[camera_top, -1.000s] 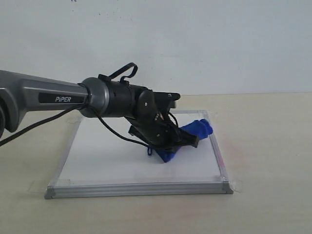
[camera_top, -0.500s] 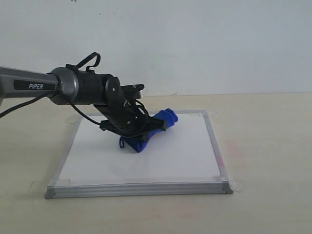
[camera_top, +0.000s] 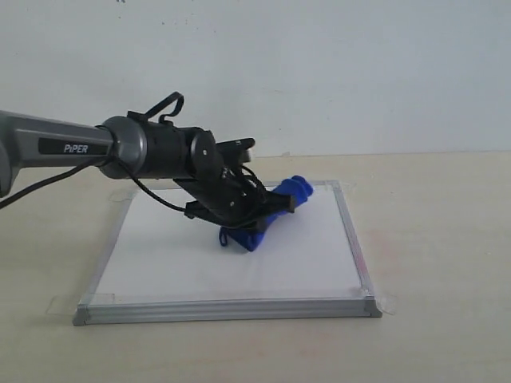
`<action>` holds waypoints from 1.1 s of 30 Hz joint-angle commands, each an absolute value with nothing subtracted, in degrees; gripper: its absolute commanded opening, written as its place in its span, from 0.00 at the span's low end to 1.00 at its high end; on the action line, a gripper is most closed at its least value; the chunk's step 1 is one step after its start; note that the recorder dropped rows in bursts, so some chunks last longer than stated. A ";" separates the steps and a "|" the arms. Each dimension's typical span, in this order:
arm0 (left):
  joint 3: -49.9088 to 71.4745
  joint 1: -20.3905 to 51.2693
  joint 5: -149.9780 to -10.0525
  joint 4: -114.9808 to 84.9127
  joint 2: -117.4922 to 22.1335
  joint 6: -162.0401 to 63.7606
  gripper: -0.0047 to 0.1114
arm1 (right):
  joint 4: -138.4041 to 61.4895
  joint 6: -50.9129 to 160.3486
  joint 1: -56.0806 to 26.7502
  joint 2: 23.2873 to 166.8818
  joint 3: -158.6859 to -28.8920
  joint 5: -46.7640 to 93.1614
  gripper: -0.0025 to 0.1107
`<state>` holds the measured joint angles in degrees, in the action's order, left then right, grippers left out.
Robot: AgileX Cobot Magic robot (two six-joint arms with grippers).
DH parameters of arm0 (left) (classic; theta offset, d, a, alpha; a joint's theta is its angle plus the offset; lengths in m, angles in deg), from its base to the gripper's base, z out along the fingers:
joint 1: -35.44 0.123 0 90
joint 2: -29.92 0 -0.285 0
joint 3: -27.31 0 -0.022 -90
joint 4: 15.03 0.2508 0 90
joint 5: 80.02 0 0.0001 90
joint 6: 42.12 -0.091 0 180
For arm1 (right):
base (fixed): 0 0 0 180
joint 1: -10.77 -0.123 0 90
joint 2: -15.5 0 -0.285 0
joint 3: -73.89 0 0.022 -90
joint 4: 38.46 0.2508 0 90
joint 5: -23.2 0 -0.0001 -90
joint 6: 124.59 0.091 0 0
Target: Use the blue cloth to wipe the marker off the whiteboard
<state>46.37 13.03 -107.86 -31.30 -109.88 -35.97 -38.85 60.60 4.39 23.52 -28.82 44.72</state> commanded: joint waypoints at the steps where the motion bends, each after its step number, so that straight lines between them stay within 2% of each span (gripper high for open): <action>1: 46.10 14.35 -107.42 -30.66 -110.26 -30.13 0.07 | -38.94 60.60 4.54 23.29 -28.89 44.19 0.02; 6: 46.10 10.35 -108.87 -38.12 -110.26 -30.29 0.07 | -38.94 60.60 4.54 23.29 -28.89 44.19 0.02; 11: 46.10 4.89 -106.61 -67.92 -110.18 -45.76 0.07 | -38.94 60.60 4.54 23.29 -28.89 44.19 0.02; 17: 46.10 3.21 -100.74 -105.81 -113.60 -45.12 0.07 | -38.94 60.60 4.54 23.29 -28.89 44.19 0.02; 24: 51.61 -0.32 -93.99 -108.62 -115.97 -48.15 0.07 | -38.94 60.60 4.54 23.29 -28.89 44.19 0.02; 33: 51.61 -0.42 -96.26 -106.53 -115.02 -48.15 0.07 | -38.94 60.60 4.54 23.29 -28.89 44.17 0.02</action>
